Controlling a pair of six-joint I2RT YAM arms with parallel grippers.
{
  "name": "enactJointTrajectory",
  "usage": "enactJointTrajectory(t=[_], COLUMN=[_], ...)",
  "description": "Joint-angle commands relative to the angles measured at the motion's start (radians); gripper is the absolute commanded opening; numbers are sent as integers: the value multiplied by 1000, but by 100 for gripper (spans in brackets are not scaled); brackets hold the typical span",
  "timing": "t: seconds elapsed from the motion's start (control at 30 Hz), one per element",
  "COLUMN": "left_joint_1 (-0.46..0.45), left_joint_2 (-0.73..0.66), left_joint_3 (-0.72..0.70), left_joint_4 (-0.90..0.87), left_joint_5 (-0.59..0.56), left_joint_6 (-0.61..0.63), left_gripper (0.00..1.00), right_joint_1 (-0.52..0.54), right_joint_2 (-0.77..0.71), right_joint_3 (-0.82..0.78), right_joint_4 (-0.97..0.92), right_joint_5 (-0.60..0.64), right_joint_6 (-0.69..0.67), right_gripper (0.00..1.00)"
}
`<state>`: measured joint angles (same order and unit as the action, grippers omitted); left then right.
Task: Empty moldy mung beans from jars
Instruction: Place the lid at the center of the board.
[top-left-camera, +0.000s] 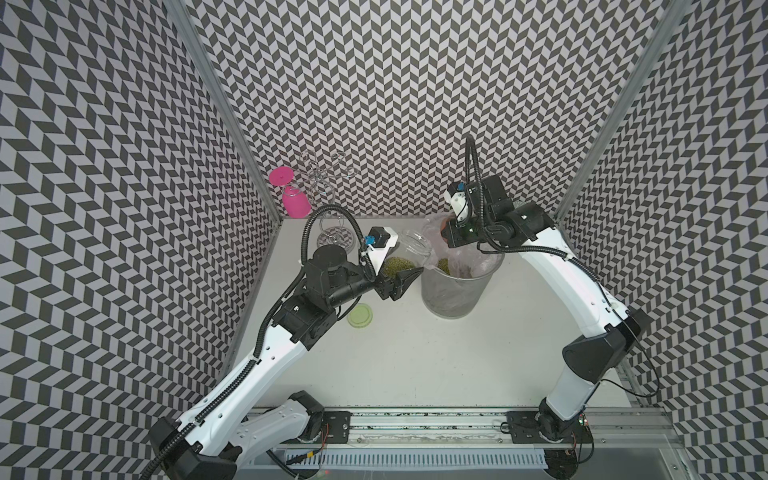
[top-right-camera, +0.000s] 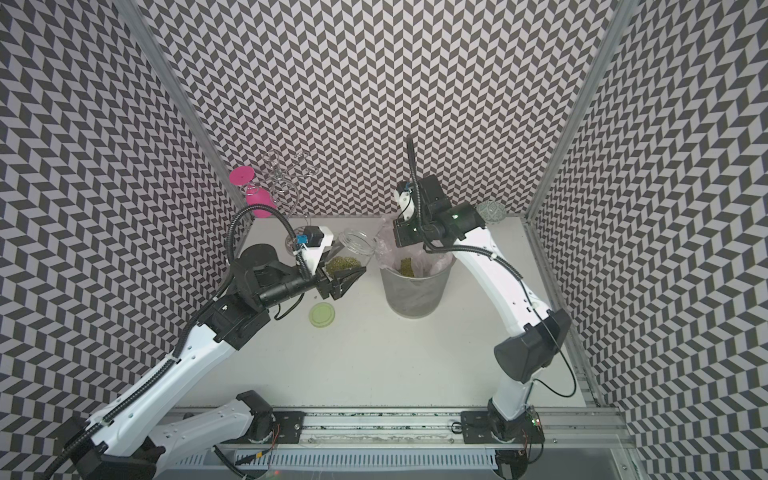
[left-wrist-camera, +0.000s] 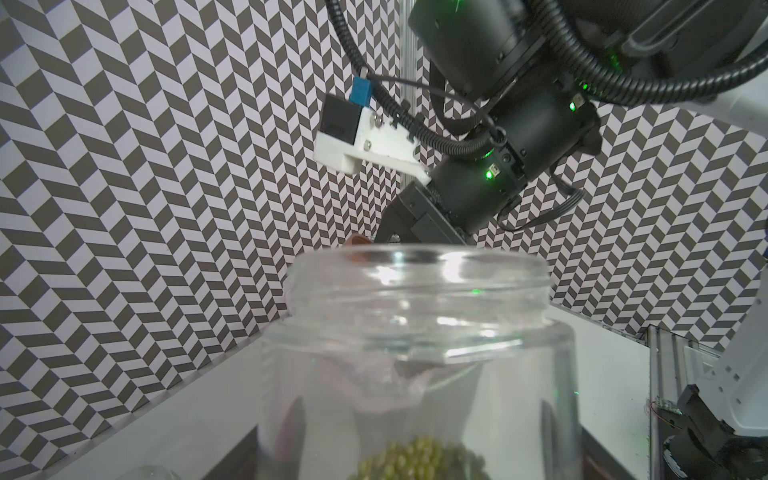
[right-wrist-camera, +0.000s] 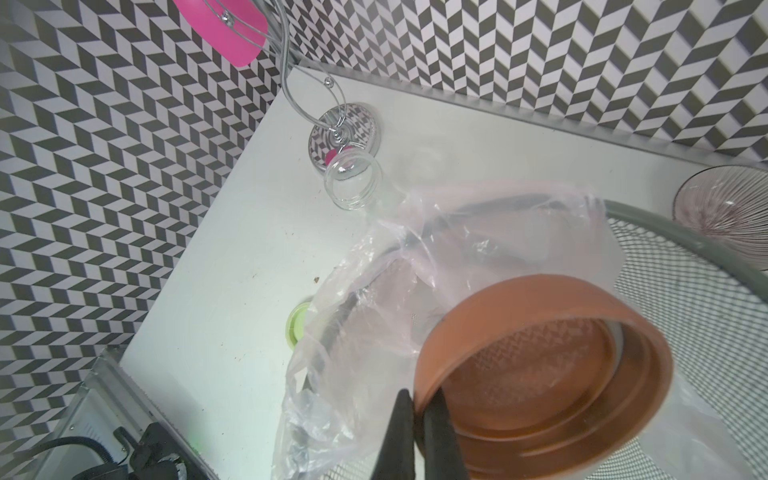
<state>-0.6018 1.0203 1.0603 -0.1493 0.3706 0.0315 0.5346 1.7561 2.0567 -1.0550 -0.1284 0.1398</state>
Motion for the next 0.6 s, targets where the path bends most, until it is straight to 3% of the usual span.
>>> enactJointTrajectory(t=[0.0, 0.07, 0.2, 0.57], left_joint_1=[-3, -4, -4, -4], left_joint_2=[-32, -35, -40, -45], left_joint_3=[9, 9, 5, -5], left_joint_4=[106, 112, 122, 141], left_joint_5=[29, 34, 45, 77], left_joint_6=[-7, -10, -16, -31], left_gripper=[8, 8, 8, 8], right_joint_1=[3, 2, -42, -363], right_joint_2=[0, 0, -64, -257], right_joint_3=[108, 154, 99, -274], right_joint_4=[-91, -136, -143, -56], right_joint_5=[96, 150, 188, 159], right_joint_6=[-12, -6, 13, -7], right_gripper=[0, 0, 0, 0])
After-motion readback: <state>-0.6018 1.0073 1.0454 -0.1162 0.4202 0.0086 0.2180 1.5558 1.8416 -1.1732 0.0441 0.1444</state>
